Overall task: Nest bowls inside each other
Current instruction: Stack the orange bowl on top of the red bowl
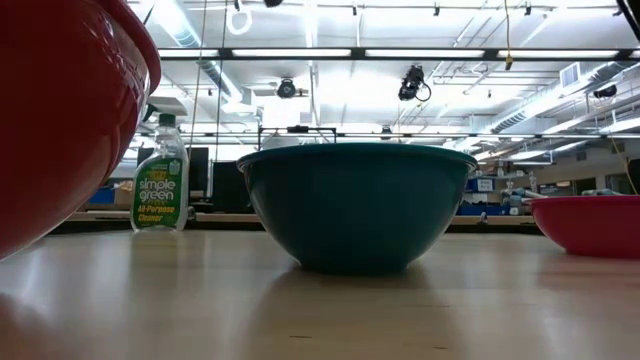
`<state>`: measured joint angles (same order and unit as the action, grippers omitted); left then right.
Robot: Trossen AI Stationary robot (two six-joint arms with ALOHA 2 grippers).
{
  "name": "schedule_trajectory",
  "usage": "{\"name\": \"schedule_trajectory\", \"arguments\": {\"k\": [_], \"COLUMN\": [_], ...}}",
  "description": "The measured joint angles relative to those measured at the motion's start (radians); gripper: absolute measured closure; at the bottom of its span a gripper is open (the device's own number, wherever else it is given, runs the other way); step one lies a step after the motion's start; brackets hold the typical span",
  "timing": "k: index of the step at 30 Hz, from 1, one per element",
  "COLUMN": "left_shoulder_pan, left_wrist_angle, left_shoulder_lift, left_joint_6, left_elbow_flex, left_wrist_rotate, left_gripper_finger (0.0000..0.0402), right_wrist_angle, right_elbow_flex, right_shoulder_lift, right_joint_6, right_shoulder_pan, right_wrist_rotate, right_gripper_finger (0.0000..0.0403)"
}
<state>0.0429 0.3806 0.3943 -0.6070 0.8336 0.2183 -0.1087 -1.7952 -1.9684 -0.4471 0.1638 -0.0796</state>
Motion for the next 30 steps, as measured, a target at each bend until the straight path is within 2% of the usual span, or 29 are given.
{"name": "schedule_trajectory", "arguments": {"k": [5, 8, 11, 18, 25, 30], "left_shoulder_pan": [0.001, 0.007, 0.019, 0.022, 0.022, 0.022], "left_wrist_angle": [0.119, 0.135, 0.135, 0.177, 0.165, 0.167], "left_shoulder_lift": [0.073, 0.102, 0.115, 0.116, 0.116, 0.116], "left_joint_6": [-0.089, -0.099, -0.098, -0.105, -0.109, -0.111], "left_elbow_flex": [-0.001, -0.001, -0.001, -0.001, -0.001, -0.001], "left_wrist_rotate": [-0.225, -0.296, -0.301, -0.265, -0.235, -0.235], "left_gripper_finger": [0.0194, 0.0194, 0.0194, 0.0194, 0.0194, 0.0194], "right_wrist_angle": [0.108, 0.127, 0.107, -0.103, -0.195, -0.206], "right_elbow_flex": [0.001, 0.002, 0.002, 0.001, 0.002, 0.002], "right_shoulder_lift": [-0.096, -0.145, -0.177, -0.198, -0.207, -0.207], "right_joint_6": [-0.082, -0.105, -0.11, -0.023, 0.022, 0.011], "right_shoulder_pan": [0.054, 0.081, 0.097, 0.101, 0.064, 0.036], "right_wrist_rotate": [0.049, 0.103, 0.156, 0.296, 0.235, 0.235], "right_gripper_finger": [0.0375, 0.0375, 0.0375, 0.0374, 0.0363, 0.0361]}}
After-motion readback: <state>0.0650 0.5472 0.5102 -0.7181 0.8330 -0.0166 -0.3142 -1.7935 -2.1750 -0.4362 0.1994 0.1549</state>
